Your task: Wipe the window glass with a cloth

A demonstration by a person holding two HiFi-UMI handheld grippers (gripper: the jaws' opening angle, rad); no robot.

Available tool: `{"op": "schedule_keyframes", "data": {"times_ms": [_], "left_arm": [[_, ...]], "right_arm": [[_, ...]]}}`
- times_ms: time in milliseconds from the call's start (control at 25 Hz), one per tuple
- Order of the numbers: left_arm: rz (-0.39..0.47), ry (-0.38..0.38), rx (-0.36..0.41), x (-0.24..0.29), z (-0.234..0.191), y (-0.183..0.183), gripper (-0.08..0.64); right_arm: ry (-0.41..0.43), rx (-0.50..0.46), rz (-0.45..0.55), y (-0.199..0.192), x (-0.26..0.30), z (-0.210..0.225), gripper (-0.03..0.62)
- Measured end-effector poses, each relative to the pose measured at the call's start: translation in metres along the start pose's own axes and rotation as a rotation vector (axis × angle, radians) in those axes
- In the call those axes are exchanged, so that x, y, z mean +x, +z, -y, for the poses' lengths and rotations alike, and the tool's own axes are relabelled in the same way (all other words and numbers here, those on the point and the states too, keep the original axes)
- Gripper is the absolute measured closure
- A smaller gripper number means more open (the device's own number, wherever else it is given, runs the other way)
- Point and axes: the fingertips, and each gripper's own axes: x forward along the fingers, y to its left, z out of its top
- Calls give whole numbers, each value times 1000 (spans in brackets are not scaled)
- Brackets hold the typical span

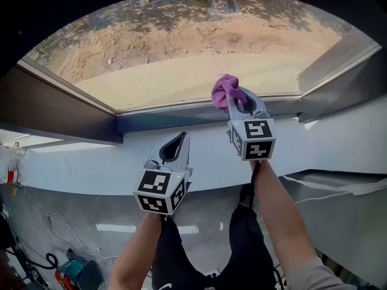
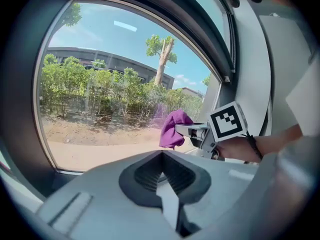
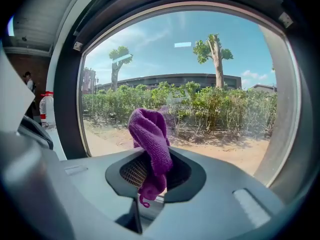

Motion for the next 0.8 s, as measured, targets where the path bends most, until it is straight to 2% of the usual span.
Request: {"op": "schedule_keyframes", "data": {"times_ms": [480, 800], "left_arm": [[-19, -98, 49, 77, 84, 5, 560], [-25, -144, 81, 128, 136, 3, 560]], "right_arm": [[-114, 21, -13, -26, -33, 126, 502], [-156, 6, -3, -43, -53, 202, 502]]}}
